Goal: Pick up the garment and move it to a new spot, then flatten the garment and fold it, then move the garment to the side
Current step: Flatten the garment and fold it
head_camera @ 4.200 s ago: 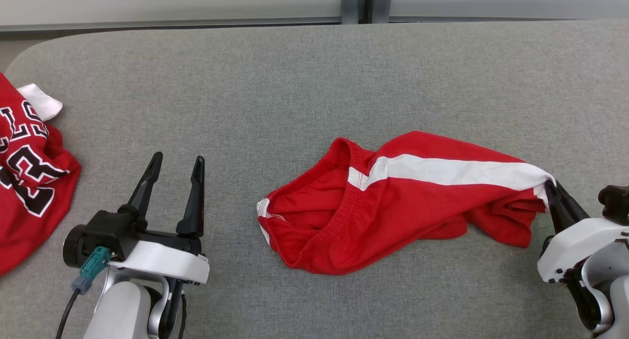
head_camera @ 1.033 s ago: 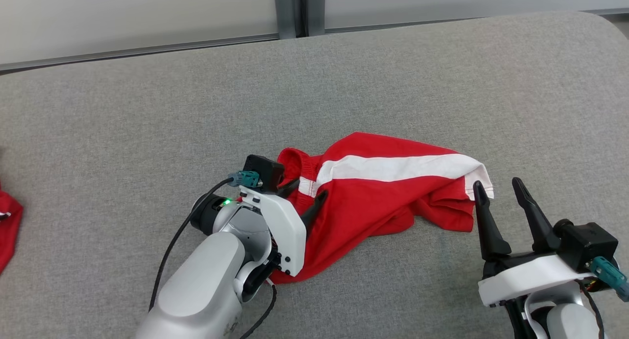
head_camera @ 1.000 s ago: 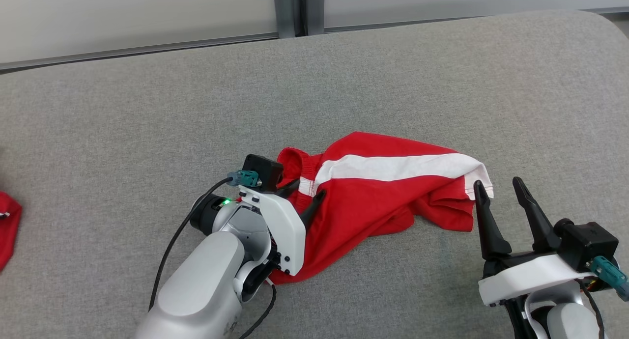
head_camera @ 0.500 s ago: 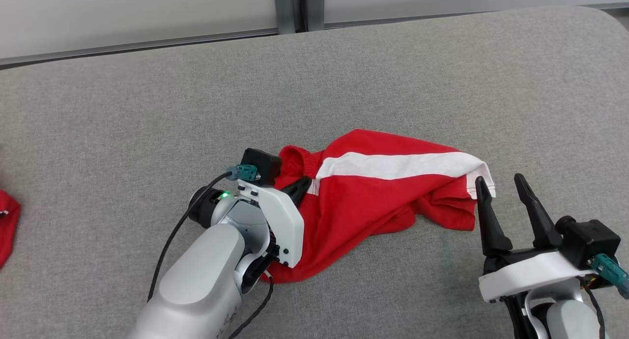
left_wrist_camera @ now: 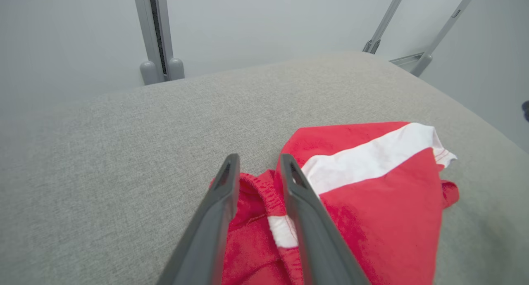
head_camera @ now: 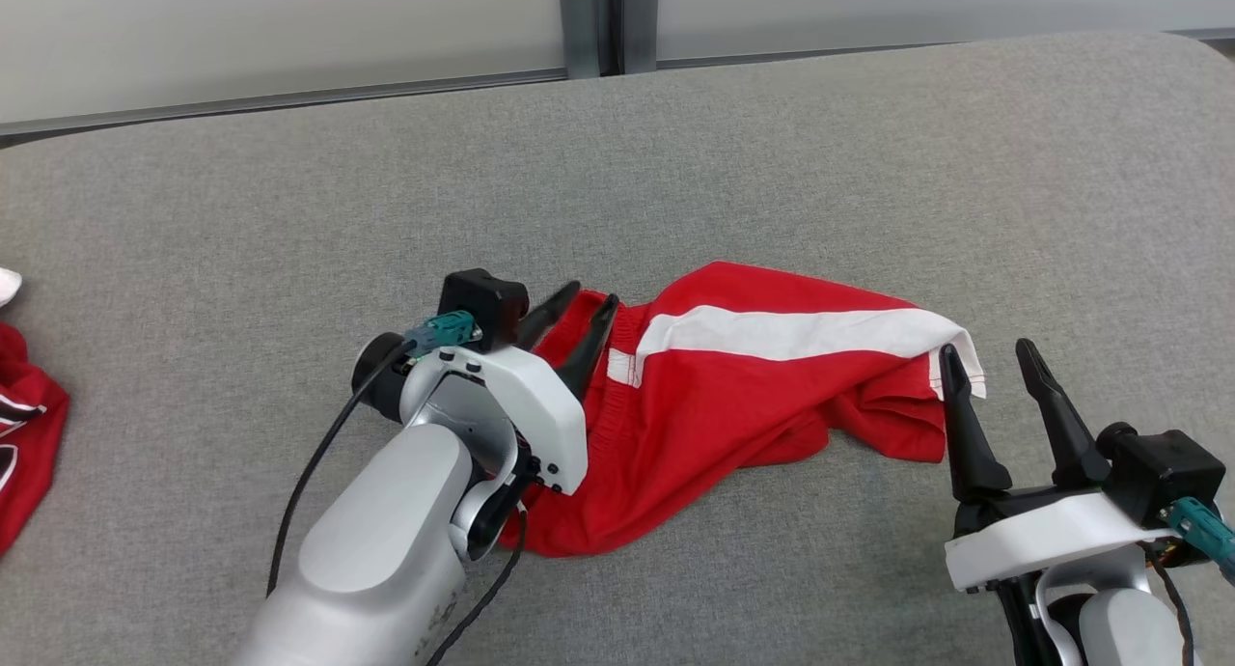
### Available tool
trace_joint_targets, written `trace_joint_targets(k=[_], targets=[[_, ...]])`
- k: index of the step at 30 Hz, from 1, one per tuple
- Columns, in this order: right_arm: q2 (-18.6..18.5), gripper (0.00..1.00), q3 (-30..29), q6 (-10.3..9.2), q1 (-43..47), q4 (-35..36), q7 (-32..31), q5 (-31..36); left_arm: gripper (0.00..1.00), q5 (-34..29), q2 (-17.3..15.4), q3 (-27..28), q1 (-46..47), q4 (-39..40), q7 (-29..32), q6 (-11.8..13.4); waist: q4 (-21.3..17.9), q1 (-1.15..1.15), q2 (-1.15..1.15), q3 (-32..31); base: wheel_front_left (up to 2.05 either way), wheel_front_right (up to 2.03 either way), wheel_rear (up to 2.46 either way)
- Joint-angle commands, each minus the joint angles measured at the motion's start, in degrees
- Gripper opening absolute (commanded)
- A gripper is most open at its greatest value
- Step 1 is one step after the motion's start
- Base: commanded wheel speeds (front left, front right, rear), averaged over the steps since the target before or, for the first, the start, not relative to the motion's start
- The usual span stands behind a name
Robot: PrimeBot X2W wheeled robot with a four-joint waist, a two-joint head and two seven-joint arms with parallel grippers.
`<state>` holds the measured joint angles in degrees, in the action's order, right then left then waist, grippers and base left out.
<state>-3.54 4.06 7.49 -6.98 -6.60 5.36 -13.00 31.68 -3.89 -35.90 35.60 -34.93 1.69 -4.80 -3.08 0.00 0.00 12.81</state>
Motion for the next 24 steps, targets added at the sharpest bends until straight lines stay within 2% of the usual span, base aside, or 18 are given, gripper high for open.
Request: trace_joint_targets(k=[1, 7, 10, 18, 24], targets=[[-0.32, 1.00, -0.21, 0.00, 0.32, 0.30, -0.15, 0.35, 1.00, -0.54, -0.68, 0.75, -0.38, 0.95, -1.68, 1.02, 0.28, 0.00, 0.00, -0.19, 0.00, 0.00, 0.00], [-0.53, 1.00, -0.60, 0.00, 0.73, 0.80, -0.48, 0.65, 1.00, -1.55, -2.60, 4.58, -2.87, 6.13, -11.82, 5.80, 1.38, 0.00, 0.00, -1.18, 0.00, 0.00, 0.00], [-0.67, 1.00, -0.71, 0.00, 0.94, 0.96, -0.69, 0.75, 1.00, -1.29, -4.13, 7.22, -4.94, 8.86, -14.68, 7.94, 1.96, 0.00, 0.00, -1.77, 0.00, 0.00, 0.00], [-1.03, 1.00, -0.75, 0.00, 2.02, 1.33, -1.34, 1.16, 1.00, -2.88, -9.35, 15.70, -13.27, 18.31, -16.87, 13.53, 3.44, 0.00, 0.00, -3.24, 0.00, 0.00, 0.00], [-1.35, 1.00, -0.68, 0.00, 3.08, 1.71, -1.85, 1.21, 1.00, -4.33, -11.47, 21.23, -21.79, 25.21, -16.90, 14.43, 4.28, 0.00, 0.00, -4.48, 0.00, 0.00, 0.00]])
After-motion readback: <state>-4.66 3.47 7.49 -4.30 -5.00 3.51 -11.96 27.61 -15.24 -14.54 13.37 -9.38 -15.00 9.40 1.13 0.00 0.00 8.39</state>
